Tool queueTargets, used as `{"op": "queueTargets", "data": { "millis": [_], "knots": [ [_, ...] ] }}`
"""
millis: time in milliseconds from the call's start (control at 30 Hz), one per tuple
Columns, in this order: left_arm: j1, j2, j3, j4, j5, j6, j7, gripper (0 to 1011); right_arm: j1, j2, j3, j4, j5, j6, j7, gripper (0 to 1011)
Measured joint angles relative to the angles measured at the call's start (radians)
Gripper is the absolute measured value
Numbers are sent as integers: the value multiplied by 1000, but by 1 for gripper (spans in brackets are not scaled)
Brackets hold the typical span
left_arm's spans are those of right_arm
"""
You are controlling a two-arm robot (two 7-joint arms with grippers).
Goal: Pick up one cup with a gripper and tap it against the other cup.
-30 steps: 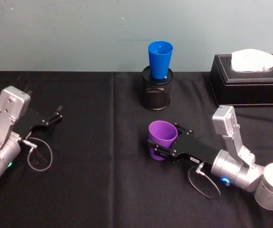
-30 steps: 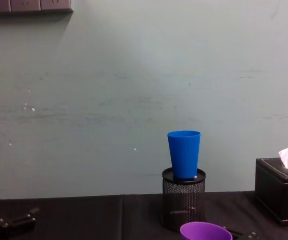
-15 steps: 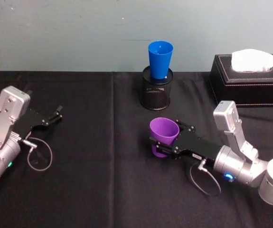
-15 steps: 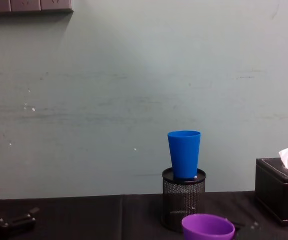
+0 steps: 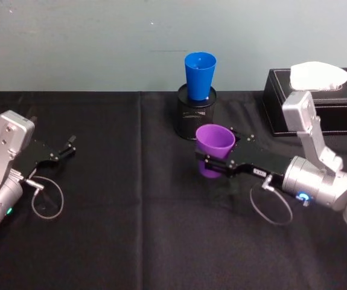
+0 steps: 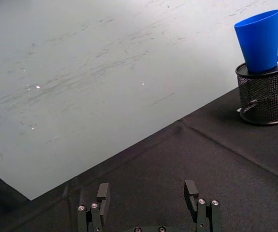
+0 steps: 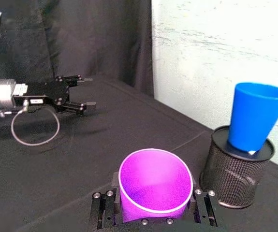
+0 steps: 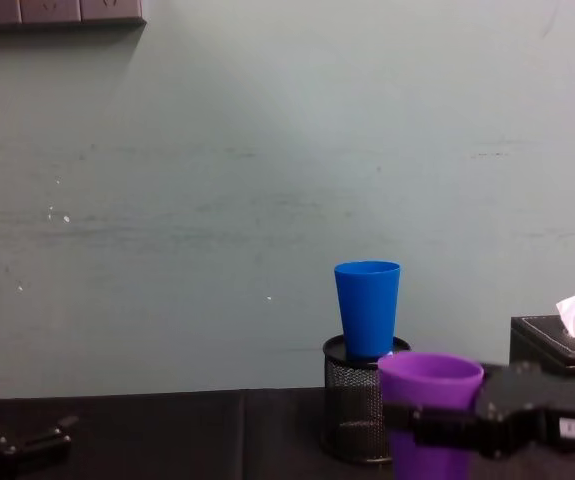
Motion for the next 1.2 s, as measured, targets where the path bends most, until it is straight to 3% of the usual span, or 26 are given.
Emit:
{"op": "queueTargets", "data": {
  "millis": [200,400,1200],
  "knots": [
    [0,0,0,0,0,0,0,1005,33,15,-7,-26,6,58,-15,747],
    [0,0,0,0,0,0,0,1005,57,20,-18,-37,7,80,-26,747],
    [0,0,0,0,0,0,0,1005,83,27,-32,-54,21,95,-42,747]
  ]
}}
